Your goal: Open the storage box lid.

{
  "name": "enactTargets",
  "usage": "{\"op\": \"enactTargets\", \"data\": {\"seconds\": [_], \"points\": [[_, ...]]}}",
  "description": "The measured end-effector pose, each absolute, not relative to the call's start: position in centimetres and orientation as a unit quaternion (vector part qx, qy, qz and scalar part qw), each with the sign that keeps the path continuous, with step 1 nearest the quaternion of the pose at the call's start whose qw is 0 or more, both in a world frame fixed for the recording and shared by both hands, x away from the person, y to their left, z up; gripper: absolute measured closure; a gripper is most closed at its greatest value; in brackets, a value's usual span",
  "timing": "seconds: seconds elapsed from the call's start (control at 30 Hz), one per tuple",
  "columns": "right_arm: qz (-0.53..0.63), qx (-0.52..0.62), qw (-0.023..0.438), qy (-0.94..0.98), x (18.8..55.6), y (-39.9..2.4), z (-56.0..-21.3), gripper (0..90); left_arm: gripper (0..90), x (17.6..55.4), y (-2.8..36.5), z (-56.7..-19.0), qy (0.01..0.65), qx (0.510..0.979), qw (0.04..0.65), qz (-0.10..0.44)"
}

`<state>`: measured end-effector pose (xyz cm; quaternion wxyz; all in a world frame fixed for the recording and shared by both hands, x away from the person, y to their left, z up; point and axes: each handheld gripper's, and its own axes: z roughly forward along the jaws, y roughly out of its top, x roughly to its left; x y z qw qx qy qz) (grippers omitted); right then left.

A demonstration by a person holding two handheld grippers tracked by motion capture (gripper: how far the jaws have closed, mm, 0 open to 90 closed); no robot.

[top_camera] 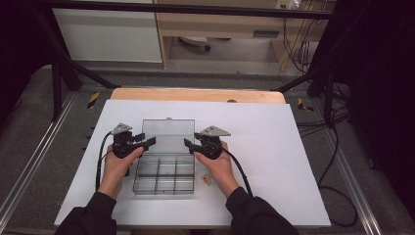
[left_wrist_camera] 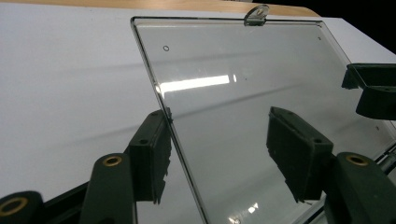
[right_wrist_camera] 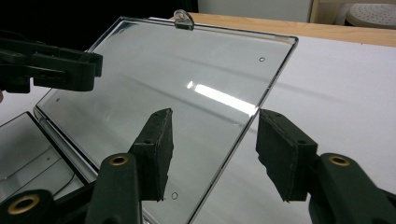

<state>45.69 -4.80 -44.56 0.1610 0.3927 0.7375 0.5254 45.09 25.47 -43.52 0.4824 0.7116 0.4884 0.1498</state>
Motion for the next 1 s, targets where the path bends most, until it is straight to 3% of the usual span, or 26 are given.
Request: {"op": "enactTargets", "data": {"seconds": [0.27, 0.67, 0.83, 1.0], "points": [[0.519, 0.395, 0.158, 0.742, 45.8, -4.9, -44.7, 46.4, 40.4, 45.1, 25.5, -43.6, 0.498, 0.712, 0.468, 0.165], [0.497, 0.377, 0.186, 0.759, 43.7, -7.0, -43.2, 23.8, 19.6, 42.4, 26.0, -42.4, 0.483, 0.699, 0.481, 0.216], [0.483, 0.376, 0.183, 0.769, 42.8, -8.1, -42.8, 13.7, 15.6, 40.9, 26.0, -41.7, 0.474, 0.695, 0.49, 0.23], [0.479, 0.371, 0.177, 0.776, 42.1, -8.6, -42.0, 9.5, 13.5, 39.3, 26.4, -41.6, 0.473, 0.691, 0.494, 0.235]]}}
